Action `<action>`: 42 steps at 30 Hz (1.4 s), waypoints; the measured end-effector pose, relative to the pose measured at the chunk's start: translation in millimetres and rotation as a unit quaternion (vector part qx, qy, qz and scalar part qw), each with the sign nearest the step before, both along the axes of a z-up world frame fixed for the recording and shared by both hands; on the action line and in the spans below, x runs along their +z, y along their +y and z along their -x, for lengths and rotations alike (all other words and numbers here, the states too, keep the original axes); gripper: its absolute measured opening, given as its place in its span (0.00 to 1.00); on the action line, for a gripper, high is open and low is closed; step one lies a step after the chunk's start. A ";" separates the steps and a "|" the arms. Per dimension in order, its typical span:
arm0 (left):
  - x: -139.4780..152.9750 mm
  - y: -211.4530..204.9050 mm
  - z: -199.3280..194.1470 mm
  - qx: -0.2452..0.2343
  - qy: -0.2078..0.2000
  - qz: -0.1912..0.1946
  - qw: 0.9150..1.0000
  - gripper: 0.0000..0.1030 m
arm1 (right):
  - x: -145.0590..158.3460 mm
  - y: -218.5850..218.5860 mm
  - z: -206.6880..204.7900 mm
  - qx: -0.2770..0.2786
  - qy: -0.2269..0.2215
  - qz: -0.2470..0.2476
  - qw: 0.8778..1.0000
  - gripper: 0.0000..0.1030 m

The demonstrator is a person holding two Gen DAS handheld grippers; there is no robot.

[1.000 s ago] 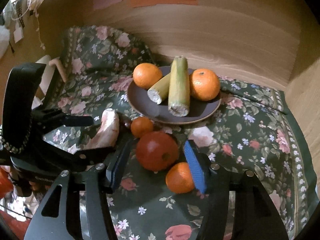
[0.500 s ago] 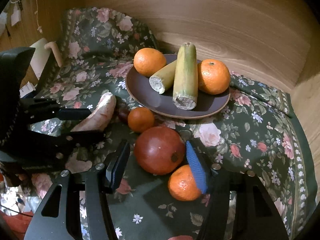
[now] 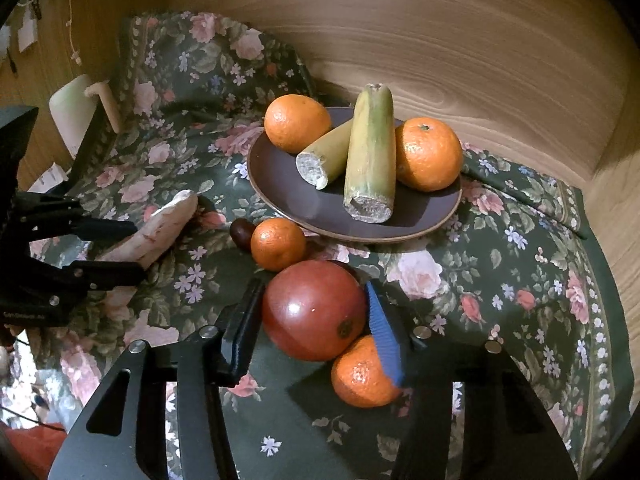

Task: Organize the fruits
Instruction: 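Grasp the pink pomelo peel slice with the left tool and lift it, then lift the pomelo peel with the left tool while the right tool grasps the red pomegranate, then carry the pomelo peel and pomegranate onto the plate and open both tools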

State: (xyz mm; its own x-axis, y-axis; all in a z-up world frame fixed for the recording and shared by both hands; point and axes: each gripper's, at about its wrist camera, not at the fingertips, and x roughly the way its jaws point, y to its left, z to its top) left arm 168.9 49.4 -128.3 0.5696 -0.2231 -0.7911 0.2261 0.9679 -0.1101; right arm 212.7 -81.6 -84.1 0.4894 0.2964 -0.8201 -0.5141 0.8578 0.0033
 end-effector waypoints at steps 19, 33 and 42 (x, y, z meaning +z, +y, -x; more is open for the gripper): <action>10.1 -3.4 -28.3 0.035 -0.008 0.018 0.999 0.30 | 26.9 -16.0 1.7 -0.028 -0.031 -0.025 0.999 0.46; 32.9 0.0 -34.0 0.031 -0.038 0.041 0.998 0.20 | 35.2 -26.2 -7.3 -0.049 -0.044 -0.026 0.998 0.46; 62.3 -0.6 -56.2 0.030 -0.077 0.054 0.995 0.20 | 42.2 -29.6 -29.1 -0.061 -0.056 -0.026 0.996 0.46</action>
